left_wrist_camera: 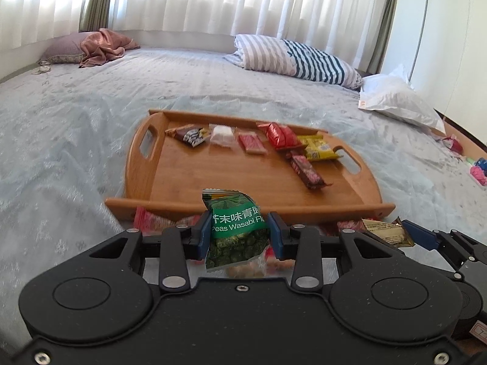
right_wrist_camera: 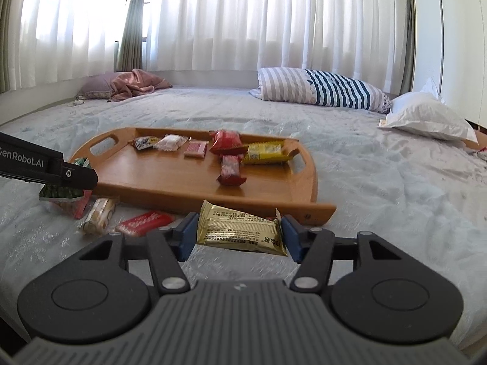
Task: Organize snacks
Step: 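Carry the green bag and gold packet toward the wooden tray with both tools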
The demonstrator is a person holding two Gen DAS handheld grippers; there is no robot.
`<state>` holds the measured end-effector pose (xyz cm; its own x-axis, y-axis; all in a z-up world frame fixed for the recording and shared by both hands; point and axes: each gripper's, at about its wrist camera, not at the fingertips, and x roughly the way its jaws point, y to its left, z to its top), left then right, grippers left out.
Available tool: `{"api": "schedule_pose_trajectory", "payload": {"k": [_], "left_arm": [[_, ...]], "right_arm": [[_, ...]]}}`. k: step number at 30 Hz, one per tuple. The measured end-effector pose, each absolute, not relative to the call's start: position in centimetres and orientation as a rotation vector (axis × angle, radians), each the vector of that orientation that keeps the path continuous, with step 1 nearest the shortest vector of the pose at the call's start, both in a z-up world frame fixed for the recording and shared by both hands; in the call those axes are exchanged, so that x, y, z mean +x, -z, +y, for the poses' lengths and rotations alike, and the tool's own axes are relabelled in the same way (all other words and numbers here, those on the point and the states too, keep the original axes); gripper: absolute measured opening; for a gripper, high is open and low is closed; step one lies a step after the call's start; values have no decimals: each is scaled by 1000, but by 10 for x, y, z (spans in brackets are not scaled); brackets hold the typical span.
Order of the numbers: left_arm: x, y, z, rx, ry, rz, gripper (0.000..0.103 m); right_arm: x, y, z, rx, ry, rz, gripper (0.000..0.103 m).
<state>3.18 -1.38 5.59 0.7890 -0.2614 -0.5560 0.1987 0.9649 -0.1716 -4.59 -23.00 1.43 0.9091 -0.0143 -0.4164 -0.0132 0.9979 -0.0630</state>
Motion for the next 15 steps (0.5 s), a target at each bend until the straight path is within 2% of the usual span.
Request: {"api": "schedule_pose_trajectory", "payload": {"k": [15], "left_arm": [[106,-65,-32,-171,332,655,36]], "right_arm": [[34,-29,-264,-145,-36,437,63]]}}
